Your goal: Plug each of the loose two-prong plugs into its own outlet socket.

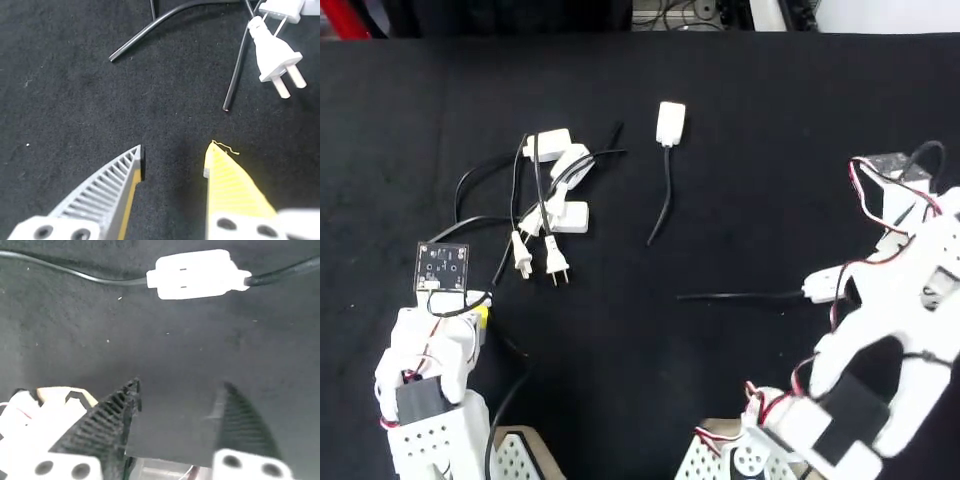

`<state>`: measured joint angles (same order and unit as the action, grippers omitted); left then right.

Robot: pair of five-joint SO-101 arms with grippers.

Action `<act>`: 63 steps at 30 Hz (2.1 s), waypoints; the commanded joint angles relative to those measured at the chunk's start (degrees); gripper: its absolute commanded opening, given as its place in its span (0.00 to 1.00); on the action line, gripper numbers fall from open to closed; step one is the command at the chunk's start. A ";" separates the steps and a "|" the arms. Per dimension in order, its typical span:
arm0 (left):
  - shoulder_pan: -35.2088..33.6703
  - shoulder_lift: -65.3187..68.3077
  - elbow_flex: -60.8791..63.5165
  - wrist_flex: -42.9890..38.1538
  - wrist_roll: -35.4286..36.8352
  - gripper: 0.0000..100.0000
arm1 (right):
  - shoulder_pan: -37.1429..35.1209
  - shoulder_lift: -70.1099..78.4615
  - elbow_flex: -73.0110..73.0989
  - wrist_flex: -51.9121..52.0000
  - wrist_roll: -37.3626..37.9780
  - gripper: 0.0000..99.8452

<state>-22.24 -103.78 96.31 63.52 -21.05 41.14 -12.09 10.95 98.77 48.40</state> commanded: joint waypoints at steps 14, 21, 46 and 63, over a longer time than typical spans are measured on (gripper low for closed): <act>0.13 -0.62 -2.33 -1.49 3.96 0.21 | -28.22 -29.14 22.20 1.32 -5.01 0.01; 1.54 -0.35 -4.00 -7.56 16.18 0.21 | -57.41 -18.07 20.44 -16.09 -28.66 0.02; -9.45 -0.53 0.57 0.26 0.18 0.21 | -81.14 13.58 18.42 -57.93 -37.10 0.23; -9.10 -0.53 0.66 0.35 0.18 0.21 | -81.58 31.69 1.10 -51.43 -44.66 0.23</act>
<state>-31.21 -103.78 96.31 63.43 -20.53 -39.91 17.10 17.89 43.91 4.26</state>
